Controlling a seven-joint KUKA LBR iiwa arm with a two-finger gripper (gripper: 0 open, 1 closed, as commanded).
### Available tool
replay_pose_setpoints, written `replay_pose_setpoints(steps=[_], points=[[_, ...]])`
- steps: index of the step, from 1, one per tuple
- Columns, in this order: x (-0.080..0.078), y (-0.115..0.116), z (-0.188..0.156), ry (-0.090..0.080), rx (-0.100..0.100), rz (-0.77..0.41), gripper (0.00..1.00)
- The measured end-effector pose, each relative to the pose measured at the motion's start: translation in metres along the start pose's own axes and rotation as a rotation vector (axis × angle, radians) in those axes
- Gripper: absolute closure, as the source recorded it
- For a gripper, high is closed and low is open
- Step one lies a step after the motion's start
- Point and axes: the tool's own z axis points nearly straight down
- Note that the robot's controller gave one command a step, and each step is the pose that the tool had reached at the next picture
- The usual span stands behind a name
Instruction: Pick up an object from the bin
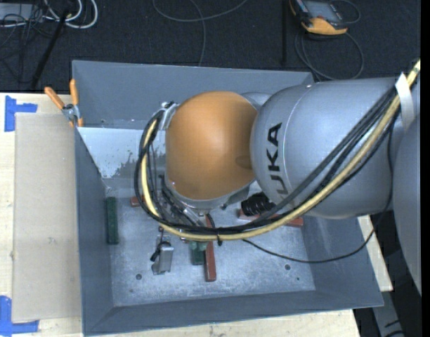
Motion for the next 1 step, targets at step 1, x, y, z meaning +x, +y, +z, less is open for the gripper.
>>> replay_pose_setpoints(steps=[1], points=[[-0.0233, -0.0709, 0.1558, -0.001, 0.0, -0.27, 0.0]])
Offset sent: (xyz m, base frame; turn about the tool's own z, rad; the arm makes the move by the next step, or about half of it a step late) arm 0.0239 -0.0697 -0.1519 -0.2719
